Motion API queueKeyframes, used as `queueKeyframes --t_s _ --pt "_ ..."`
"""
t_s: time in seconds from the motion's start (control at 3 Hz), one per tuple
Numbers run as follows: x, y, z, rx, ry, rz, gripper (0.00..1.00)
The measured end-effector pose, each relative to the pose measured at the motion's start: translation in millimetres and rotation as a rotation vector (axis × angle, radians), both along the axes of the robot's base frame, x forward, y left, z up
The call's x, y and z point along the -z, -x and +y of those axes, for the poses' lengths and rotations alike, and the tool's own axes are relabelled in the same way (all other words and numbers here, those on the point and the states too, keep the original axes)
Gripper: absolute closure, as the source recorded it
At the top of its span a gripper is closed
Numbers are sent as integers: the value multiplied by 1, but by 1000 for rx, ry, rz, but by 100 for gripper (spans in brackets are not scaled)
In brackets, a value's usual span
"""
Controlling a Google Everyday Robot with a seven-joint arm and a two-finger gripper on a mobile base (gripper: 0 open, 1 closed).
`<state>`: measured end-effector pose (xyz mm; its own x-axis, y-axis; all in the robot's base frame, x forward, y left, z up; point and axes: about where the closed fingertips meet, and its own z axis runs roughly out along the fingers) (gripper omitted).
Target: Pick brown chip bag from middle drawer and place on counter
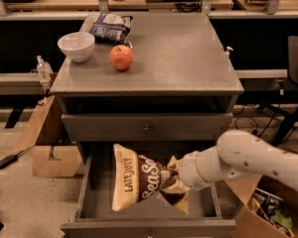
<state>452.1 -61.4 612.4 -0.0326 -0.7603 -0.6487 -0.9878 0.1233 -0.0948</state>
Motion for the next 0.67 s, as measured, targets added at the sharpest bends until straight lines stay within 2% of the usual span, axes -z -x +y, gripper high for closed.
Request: queueKeyframes --t_s 0.33,0.67 --pt "-86 -8 3 48 -12 -68 100" --pt "-170 -30 7 107 0 -187 100"
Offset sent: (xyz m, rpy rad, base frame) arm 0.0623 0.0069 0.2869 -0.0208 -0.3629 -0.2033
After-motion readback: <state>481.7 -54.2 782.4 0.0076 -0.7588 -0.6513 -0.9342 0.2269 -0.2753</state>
